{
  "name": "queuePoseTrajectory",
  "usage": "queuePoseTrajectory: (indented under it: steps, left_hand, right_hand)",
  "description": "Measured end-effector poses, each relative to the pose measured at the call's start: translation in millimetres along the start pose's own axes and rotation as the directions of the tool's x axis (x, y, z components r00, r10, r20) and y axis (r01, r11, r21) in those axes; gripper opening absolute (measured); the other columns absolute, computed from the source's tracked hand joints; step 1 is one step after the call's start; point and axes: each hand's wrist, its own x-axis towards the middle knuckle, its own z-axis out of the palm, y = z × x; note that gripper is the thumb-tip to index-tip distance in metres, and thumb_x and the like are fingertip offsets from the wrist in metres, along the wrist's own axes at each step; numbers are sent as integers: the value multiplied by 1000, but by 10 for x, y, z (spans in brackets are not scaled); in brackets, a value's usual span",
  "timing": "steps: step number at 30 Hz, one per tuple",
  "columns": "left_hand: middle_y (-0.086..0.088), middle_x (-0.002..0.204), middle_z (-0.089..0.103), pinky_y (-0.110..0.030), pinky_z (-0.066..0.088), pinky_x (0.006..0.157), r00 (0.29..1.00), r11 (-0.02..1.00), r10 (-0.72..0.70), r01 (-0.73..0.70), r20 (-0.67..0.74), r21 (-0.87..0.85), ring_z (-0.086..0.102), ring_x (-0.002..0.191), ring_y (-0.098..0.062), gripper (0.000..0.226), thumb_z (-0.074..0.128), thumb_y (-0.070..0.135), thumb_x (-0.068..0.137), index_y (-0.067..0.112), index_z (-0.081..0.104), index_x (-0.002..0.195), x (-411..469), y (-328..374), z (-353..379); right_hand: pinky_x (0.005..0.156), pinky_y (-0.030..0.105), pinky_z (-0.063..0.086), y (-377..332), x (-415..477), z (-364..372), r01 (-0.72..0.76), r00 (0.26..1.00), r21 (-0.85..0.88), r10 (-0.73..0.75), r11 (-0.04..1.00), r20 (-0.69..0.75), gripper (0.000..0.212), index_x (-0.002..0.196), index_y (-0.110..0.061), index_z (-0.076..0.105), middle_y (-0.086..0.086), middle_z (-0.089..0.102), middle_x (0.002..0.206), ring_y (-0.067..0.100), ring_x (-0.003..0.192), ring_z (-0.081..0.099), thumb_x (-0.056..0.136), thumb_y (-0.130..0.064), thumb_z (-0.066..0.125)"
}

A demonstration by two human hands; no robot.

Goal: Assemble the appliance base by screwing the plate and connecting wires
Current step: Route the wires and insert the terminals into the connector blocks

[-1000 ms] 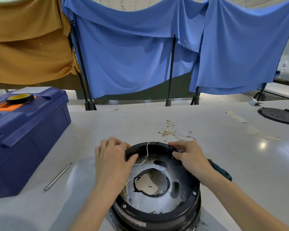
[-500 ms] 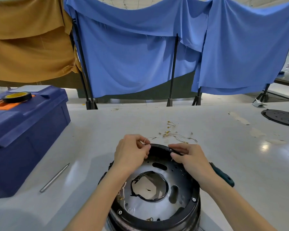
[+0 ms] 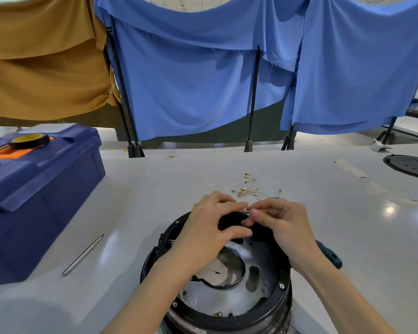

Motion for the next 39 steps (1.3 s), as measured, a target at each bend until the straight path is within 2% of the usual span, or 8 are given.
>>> queuePoseTrajectory:
  steps: [6,11,14,17,26,30,35,39]
  left_hand:
    - [6,93,72,-33,47,84,999,994,43,-39,-32,105,62,90,-11,12,68,24,89,20,75,98,122,148,43]
    - [3,79,68,-15,45,66,984,998,-14,3,179,57,55,58,9,18,60,19,94,16,72,108,17,49,155]
    - [10,67,63,-9,41,55,963,999,-46,36,264,41,53,50,8,20,57,23,96,18,72,107,-67,-20,235]
    - [6,59,65,-17,46,57,969,998,-56,55,242,9,55,51,1,16,61,30,94,26,74,103,-89,-48,257]
    - [5,52,59,-4,29,42,961,977,-91,137,261,-163,46,41,3,16,60,23,95,18,74,102,-70,-40,180]
    - [5,51,56,-6,31,43,955,964,-98,161,281,-211,42,37,1,18,59,20,96,16,74,106,-78,-49,170]
    - [5,43,51,-27,42,60,966,981,-85,125,245,-150,45,42,-5,13,67,35,89,27,76,96,-47,-70,246]
    - [3,44,56,-24,40,55,972,980,-87,123,220,-154,44,38,0,12,64,34,92,29,75,95,-35,-81,282]
  right_hand:
    - [68,20,55,-5,-6,7,-17,999,41,15,999,40,23,82,-18,78,7,77,79,20,77,74,95,-10,61]
    - [84,24,54,49,11,-85,-17,997,58,21,998,-76,17,105,-11,73,1,77,97,13,98,71,97,-11,57]
    - [89,28,53,106,-17,-101,-108,993,82,111,991,-41,17,103,-13,74,-1,77,99,13,100,71,94,-6,61]
    - [84,29,57,146,-19,-121,-167,985,112,170,980,-19,17,102,-9,73,3,77,97,18,96,73,94,-3,60]
    - [66,20,55,220,-14,-143,-208,977,119,212,971,-25,17,98,-13,76,5,77,93,19,84,74,93,-4,61]
    - [68,23,55,230,-19,-148,-209,977,117,213,971,-24,17,95,-16,77,6,77,92,20,83,74,93,-6,63]
    - [72,28,55,231,-16,-144,-195,979,99,199,976,-33,19,93,-18,78,7,77,91,21,84,74,93,-6,63]
    - [70,26,55,225,-20,-142,-192,980,103,197,976,-32,19,92,-18,78,7,77,90,21,83,74,92,-5,63]
